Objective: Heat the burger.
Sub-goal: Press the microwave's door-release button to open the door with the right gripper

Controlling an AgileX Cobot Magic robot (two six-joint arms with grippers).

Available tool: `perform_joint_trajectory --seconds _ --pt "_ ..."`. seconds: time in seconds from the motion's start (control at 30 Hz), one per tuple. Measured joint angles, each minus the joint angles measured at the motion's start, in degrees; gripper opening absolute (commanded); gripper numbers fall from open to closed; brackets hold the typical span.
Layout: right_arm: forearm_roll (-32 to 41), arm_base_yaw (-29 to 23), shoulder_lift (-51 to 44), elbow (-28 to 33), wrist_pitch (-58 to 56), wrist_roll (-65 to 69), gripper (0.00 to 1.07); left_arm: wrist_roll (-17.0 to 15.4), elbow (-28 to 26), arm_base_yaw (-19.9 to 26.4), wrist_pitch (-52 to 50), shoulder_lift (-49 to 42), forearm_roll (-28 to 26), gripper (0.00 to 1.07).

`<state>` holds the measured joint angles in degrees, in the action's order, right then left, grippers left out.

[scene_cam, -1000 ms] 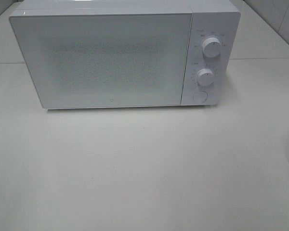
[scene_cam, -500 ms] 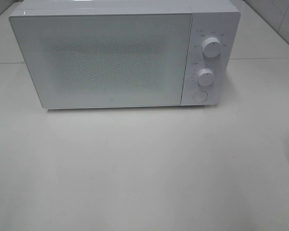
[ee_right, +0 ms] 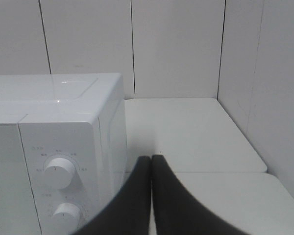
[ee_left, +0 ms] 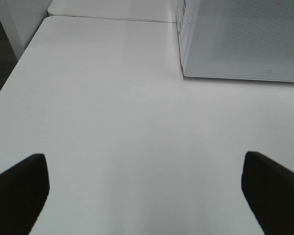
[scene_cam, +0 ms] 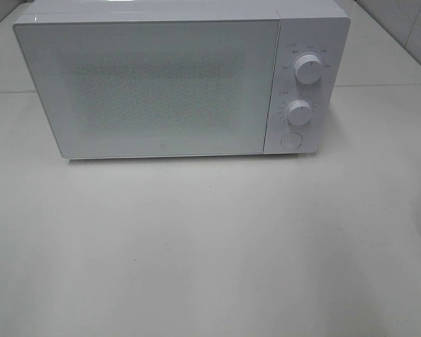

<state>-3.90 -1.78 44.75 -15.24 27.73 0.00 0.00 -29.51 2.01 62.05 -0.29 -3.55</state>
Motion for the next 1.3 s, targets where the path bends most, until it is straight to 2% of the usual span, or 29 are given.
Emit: perform_joint_trajectory --seconds 0.1,0.17,0.2,0.27,0.3,0.43,0.5,0.63,0.8,0.83,0.87,0.93,1.07,1.1,1.3 --pt "0.2 0.0 2.2 0.1 1.7 0.0 0.0 0.0 0.0 0.0 0.0 0.0 0.0 1.02" --pt "0.2 0.0 12.8 0.1 10.2 0.0 0.0 0.0 0.0 0.0 0.0 0.0 0.0 1.02" --pt "0.2 0.0 12.8 0.1 10.2 0.0 0.0 0.0 0.0 0.0 0.0 0.0 0.0 1.02" --pt "0.2 0.0 20.4 0.2 17.6 0.0 0.0 0.0 0.0 0.0 0.0 0.0 0.0 1.02" --pt "0.2 0.0 20.4 0.2 17.6 0.0 0.0 0.0 0.0 0.0 0.0 0.0 0.0 1.02" --pt "0.2 0.0 32.0 0.1 27.8 2.8 0.0 0.0 0.0 0.0 0.0 0.0 0.0 1.02" --pt "0.2 0.0 34.0 0.1 29.4 4.6 0.0 0.0 0.0 0.0 0.0 0.0 0.0 1.02" --pt "0.2 0.0 40.8 0.3 32.8 17.1 0.0 0.0 0.0 0.0 0.0 0.0 0.0 1.02" --pt "-0.3 0.0 44.2 0.3 33.5 30.1 0.0 0.0 0.0 0.0 0.0 0.0 0.0 1.02" --pt "-1.4 -0.3 45.6 0.3 33.6 37.0 0.0 0.0 0.0 0.0 0.0 0.0 0.0 1.02" --pt "-1.4 -0.3 45.6 0.3 33.6 37.0 0.0 0.0 0.0 0.0 0.0 0.0 0.0 1.02" --pt "-1.7 -2.3 47.2 0.3 33.6 43.9 0.0 0.0 0.0 0.0 0.0 0.0 0.0 1.02" --pt "-0.5 -5.8 49.2 0.3 33.6 48.3 0.01 0.0 0.0 0.0 0.0 0.0 0.0 1.02" --pt "1.3 -8.0 50.5 0.3 33.9 50.6 0.01 0.0 0.0 0.0 0.0 0.0 0.0 1.02" --pt "5.1 -12.5 55.4 -1.3 33.9 59.5 0.01 0.0 0.0 0.0 0.0 0.0 0.0 1.02"
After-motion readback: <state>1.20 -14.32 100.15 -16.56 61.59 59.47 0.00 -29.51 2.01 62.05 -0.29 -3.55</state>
